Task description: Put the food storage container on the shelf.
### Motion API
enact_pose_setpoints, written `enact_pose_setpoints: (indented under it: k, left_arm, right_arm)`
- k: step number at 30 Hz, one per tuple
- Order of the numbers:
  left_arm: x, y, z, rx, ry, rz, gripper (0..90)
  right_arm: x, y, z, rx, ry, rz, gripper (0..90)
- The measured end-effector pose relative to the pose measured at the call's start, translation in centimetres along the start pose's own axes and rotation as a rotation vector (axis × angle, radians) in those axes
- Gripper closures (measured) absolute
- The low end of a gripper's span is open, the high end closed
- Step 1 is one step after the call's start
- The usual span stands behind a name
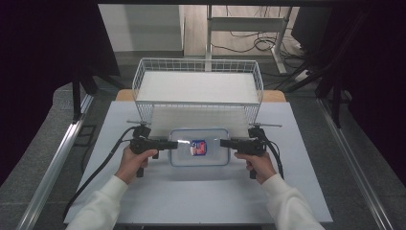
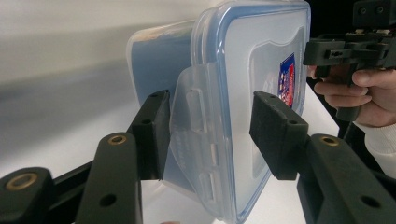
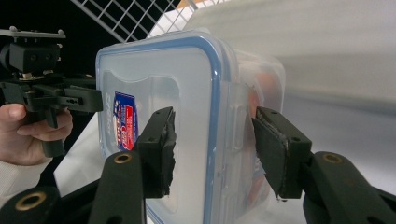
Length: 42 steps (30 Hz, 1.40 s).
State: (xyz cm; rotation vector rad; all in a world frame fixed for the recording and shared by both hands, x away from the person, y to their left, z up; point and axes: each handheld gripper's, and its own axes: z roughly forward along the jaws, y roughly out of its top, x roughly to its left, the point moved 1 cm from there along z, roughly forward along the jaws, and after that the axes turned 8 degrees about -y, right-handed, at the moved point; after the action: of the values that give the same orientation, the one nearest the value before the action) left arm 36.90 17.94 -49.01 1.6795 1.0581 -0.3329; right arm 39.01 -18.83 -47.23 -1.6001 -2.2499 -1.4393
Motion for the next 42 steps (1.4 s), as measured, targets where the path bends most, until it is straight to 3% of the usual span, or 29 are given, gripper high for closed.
enact_pose_setpoints:
  k: [7,14,27,33,36,42]
  left_arm:
    - [1.7,0.8,0.2,-0.003,0.010,-0.006,49.1]
    - [3.3,2.1,0.9,-0.006,0.004,-0.012,49.1]
    - [4.1,2.4,1.5,-0.027,-0.004,-0.021,48.6]
    - [4.4,2.2,1.8,-0.055,0.000,-0.019,47.6]
    - [4.7,2.0,2.0,-0.091,-0.004,-0.047,46.9]
    - [5.0,1.8,2.2,-0.106,0.026,-0.042,42.7]
  right_arm:
    - [-0.6,1.3,1.8,0.005,-0.005,0.004,49.1]
    - [-1.8,2.1,3.2,-0.030,-0.012,0.025,49.0]
    - [-2.9,2.5,4.0,-0.039,-0.012,0.050,48.5]
    - [-2.7,2.5,4.4,-0.064,-0.045,0.068,46.7]
    - [-2.8,2.4,4.5,-0.068,-0.064,0.105,46.6]
    - [-2.7,2.1,4.8,-0.083,-0.104,0.092,40.3]
